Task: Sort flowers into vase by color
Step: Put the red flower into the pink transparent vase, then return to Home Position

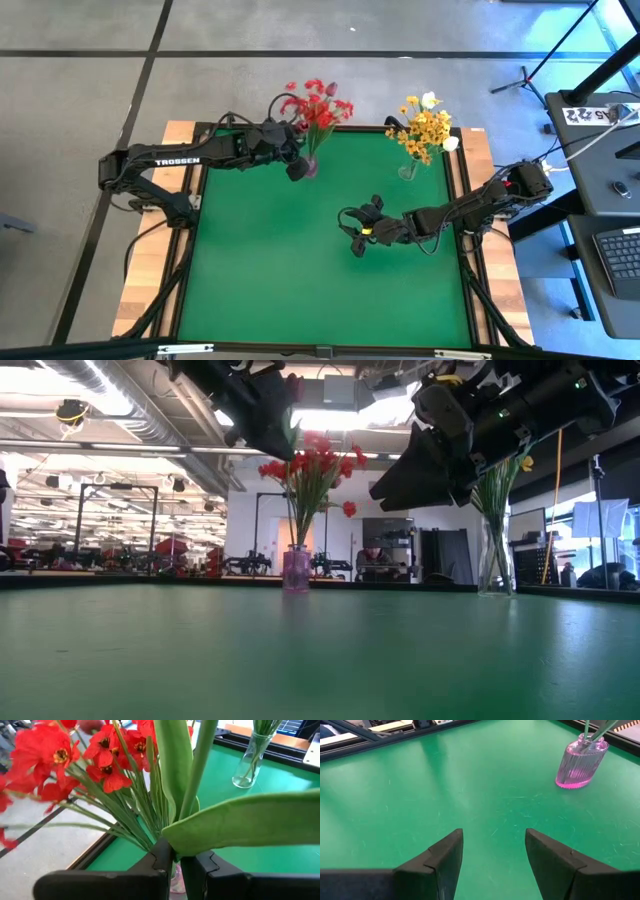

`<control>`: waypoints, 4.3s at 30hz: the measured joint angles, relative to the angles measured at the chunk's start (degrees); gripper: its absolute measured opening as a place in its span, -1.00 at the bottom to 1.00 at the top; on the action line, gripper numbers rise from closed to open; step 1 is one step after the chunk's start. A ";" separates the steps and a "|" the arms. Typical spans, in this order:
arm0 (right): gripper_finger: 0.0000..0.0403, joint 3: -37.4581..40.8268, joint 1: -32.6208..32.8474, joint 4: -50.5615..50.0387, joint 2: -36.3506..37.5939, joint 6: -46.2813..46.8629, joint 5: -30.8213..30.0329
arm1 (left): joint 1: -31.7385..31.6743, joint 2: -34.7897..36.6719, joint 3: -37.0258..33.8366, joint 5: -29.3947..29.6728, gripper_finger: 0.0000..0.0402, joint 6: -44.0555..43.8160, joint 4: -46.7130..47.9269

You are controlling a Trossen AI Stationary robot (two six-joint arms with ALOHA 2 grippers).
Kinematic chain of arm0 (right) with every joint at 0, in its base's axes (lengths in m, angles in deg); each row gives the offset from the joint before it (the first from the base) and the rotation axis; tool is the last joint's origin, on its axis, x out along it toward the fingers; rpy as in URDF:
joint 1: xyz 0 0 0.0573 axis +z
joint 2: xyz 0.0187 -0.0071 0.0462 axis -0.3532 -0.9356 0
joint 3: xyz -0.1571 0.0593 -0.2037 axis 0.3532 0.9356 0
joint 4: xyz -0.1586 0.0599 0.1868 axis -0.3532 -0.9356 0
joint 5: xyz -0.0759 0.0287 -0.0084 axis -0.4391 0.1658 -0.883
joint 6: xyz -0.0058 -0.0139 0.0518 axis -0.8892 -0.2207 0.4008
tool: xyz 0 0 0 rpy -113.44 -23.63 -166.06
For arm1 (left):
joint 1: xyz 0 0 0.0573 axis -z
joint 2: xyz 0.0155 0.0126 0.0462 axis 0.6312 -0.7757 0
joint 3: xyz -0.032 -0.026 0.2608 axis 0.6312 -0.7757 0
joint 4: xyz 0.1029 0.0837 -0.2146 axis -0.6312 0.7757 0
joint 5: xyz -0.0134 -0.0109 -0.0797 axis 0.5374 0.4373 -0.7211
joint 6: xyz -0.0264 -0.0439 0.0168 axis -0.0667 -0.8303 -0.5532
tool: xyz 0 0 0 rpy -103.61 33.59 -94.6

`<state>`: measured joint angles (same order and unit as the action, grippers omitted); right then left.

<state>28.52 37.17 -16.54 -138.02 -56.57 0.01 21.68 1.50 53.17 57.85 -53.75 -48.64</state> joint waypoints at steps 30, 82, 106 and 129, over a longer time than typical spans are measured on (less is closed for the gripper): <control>0.06 0.00 0.00 -0.02 0.04 0.01 -0.76 | 3.51 2.94 -0.04 -1.88 -0.23 -1.51 4.40; 0.06 0.00 -0.02 1.31 0.04 0.11 0.89 | 6.21 4.65 -0.02 -1.79 0.14 3.01 3.79; 0.06 0.00 -0.02 -0.36 0.04 4.03 2.44 | 8.08 8.38 -0.02 2.12 0.16 4.67 6.46; 0.06 -0.01 -0.76 -0.52 0.07 4.19 2.91 | 13.17 10.63 12.43 2.58 0.16 4.71 12.71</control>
<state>28.50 36.41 -17.06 -137.96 -52.38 2.92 34.85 12.13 65.60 60.43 -49.03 -35.93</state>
